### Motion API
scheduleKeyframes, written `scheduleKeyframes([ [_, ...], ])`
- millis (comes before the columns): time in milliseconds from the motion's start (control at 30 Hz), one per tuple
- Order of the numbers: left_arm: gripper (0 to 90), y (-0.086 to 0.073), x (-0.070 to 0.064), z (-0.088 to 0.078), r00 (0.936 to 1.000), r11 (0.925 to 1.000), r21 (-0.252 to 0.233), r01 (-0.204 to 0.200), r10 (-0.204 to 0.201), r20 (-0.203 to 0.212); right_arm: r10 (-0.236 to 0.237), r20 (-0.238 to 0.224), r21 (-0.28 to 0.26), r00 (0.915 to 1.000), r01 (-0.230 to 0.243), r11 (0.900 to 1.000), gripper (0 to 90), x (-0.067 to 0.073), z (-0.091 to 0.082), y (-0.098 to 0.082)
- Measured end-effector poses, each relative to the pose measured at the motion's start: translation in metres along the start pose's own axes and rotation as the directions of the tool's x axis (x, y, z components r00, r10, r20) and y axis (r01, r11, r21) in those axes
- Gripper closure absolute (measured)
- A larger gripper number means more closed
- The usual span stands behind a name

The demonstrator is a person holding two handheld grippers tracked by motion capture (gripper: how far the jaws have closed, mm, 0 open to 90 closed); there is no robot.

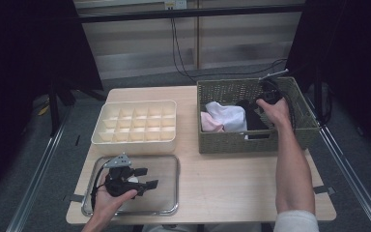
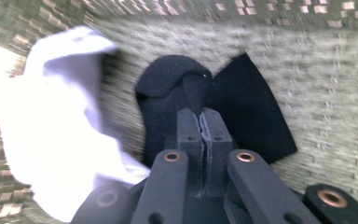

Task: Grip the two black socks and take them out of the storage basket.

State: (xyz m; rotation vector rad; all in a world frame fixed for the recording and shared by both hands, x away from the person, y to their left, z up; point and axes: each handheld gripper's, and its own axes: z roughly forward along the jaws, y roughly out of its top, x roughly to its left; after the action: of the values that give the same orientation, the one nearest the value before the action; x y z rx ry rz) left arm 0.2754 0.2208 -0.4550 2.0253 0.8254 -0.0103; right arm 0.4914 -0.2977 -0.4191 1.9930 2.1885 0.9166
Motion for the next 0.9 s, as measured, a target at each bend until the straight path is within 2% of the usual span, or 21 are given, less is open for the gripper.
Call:
scheduleKeyframes([
  [33, 28.4, 0.000, 0.001, 0.000, 1.0000, 1.0000, -0.005, 0.002, -0.002, -0.004, -0.016, -0.001, -0.013, 0.9999, 0.016, 1.000, 88.7, 0.001, -0.008, 0.001],
  [67, 28.4, 0.000, 0.001, 0.000, 1.0000, 1.0000, -0.005, 0.002, -0.002, -0.004, -0.016, -0.001, -0.013, 0.9999, 0.016, 1.000, 88.7, 0.001, -0.008, 0.001],
  [100, 28.4, 0.000, 0.001, 0.000, 1.0000, 1.0000, -0.005, 0.004, -0.004, -0.004, -0.023, -0.007, -0.047, 0.9997, 0.022, 0.999, 88.7, 0.002, -0.017, 0.001],
  [300, 28.5, 0.000, 0.000, 0.001, 1.0000, 1.0000, -0.003, -0.004, 0.004, -0.001, -0.026, -0.050, -0.111, 0.9984, 0.021, 0.994, 88.7, 0.006, -0.031, 0.002],
  [433, 28.4, 0.000, 0.000, 0.002, 1.0000, 1.0000, -0.002, -0.004, 0.004, -0.004, -0.042, -0.073, -0.165, 0.9964, 0.030, 0.986, 88.8, 0.011, -0.042, 0.001],
  [600, 28.0, 0.000, 0.000, 0.002, 1.0000, 1.0000, 0.001, -0.002, 0.002, -0.008, -0.076, -0.071, -0.205, 0.9946, 0.060, 0.977, 88.7, 0.020, -0.057, 0.004],
  [633, 26.7, 0.000, 0.001, 0.002, 0.9999, 1.0000, 0.000, 0.006, -0.006, -0.010, -0.095, -0.081, -0.234, 0.9922, 0.074, 0.969, 88.7, 0.024, -0.064, 0.006],
  [700, 26.6, 0.000, 0.001, 0.003, 0.9999, 1.0000, 0.004, 0.007, -0.007, -0.012, -0.098, -0.086, -0.239, 0.9914, 0.075, 0.968, 88.7, 0.025, -0.065, 0.006],
  [733, 25.0, 0.000, 0.001, 0.002, 0.9998, 0.9999, 0.003, 0.013, -0.013, -0.013, -0.107, -0.087, -0.254, 0.9905, 0.082, 0.964, 88.7, 0.028, -0.070, 0.007],
  [800, 24.9, -0.001, 0.001, 0.002, 0.9998, 0.9999, 0.002, 0.012, -0.012, -0.016, -0.107, -0.092, -0.261, 0.9900, 0.080, 0.962, 88.7, 0.028, -0.072, 0.007],
  [900, 24.9, 0.000, 0.002, 0.003, 0.9998, 0.9999, 0.004, 0.016, -0.016, -0.016, -0.124, -0.099, -0.284, 0.9873, 0.091, 0.955, 88.7, 0.033, -0.079, 0.008],
])
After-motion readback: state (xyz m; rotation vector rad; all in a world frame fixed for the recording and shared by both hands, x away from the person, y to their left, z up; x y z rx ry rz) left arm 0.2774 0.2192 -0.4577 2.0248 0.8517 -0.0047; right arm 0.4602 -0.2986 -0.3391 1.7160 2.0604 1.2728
